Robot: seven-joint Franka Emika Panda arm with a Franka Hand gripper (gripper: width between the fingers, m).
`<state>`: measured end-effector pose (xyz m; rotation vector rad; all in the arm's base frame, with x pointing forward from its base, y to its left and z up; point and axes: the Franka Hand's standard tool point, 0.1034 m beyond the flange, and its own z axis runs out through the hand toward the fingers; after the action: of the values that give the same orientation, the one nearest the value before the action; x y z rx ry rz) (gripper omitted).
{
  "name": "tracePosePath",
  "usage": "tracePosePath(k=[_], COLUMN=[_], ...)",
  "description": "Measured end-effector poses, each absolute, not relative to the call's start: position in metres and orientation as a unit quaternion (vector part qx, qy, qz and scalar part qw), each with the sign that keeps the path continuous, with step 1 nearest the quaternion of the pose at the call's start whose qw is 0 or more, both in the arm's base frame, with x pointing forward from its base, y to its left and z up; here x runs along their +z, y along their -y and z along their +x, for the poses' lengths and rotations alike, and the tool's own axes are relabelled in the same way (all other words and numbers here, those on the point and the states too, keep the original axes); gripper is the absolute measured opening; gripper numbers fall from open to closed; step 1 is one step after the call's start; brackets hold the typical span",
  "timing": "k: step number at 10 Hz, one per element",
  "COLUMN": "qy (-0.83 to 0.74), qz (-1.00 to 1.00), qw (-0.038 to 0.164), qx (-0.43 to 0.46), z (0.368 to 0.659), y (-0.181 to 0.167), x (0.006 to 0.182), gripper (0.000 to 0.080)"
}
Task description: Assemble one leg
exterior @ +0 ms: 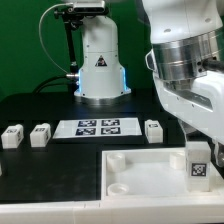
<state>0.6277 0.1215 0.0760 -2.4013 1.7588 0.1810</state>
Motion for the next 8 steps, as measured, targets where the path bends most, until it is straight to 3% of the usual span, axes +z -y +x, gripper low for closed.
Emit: tracePosePath(k=[3, 4, 7, 8], qy=[-0.541, -0.552, -0.530, -0.493], qz=[-0.836, -0.830, -0.844, -0.868], qw=[0.052, 0.062, 0.062, 0.032], qx=[0.073, 0.056, 0.056, 0.058], z=[0.6249, 0.6276, 0.6265, 0.6265], y=[-0.1252, -0.1256, -0.1257, -0.1272], x=[0.0779, 0.0765, 0.0754, 0.0767], gripper=[0.0649, 0.0649, 0.0649, 0.0649])
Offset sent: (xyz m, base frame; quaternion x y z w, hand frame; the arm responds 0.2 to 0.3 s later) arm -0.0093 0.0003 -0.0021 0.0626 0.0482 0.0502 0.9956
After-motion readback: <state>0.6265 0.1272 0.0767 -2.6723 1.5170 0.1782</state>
